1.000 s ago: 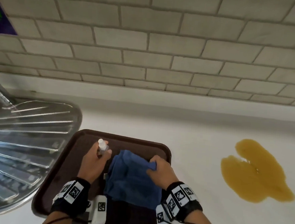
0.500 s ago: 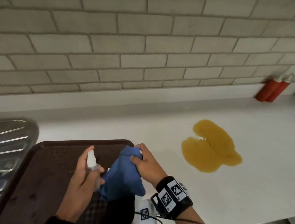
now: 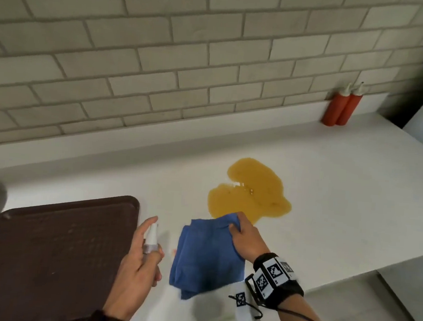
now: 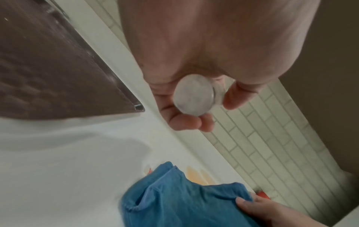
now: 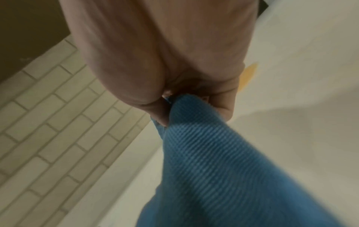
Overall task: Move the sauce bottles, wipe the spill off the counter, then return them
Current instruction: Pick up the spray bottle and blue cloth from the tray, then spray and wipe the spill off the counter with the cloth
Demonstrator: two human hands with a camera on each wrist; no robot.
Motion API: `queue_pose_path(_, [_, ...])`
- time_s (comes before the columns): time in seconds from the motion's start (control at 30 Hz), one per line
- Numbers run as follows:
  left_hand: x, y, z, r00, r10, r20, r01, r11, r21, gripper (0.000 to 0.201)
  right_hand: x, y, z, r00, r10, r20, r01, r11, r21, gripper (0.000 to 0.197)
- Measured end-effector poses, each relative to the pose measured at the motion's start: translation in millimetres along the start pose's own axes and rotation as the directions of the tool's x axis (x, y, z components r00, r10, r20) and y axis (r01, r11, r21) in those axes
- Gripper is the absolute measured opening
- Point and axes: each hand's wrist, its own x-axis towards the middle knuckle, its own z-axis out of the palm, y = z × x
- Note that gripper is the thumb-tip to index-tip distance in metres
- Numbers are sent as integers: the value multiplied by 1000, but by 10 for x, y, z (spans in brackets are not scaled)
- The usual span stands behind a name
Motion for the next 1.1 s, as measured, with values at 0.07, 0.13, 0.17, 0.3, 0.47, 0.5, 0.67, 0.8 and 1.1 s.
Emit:
queue_pose_path(0.07, [15,38,173,1000,-3,12,3,1000,19,60,-2,201,-172,998,53,-43,-57,993,-102,18])
queue_pose_path(0.13, [45,101,323,1000,-3,27,2,999,33,50,2,354,-324,991,85,-101,-102,979,-176,21])
queue_pose_path(0.17, [67,123,386,999,-5,37,4,999,36,47,7,418,-381,986,98,-131,-124,971,-205,24])
queue_pose_path(0.3, [204,145,554,994,-44,102,44,999,-3,39,-108,468,-449,958,27,-285,-132,925,-355,36])
queue_pose_path(0.47, [369,154,668,993,-28,112,19,996,82,40,-335,346,-35,924,-357,-140,224,800,-557,38])
queue_pose_path(0.5, [399,156,688,994,-16,104,5,994,107,41,-341,348,67,934,-354,-54,260,775,-576,43])
queue_pose_path(0.67, [558,176,699,994,43,97,-63,976,207,40,-347,537,360,975,-148,163,220,670,-709,56])
queue_pose_path(0.8, [701,199,692,992,118,51,-128,934,332,43,-404,726,352,973,-204,109,219,662,-717,58])
queue_pose_path(1.1, [1114,179,702,985,168,35,-168,900,401,42,-445,873,182,993,-119,20,97,680,-727,63])
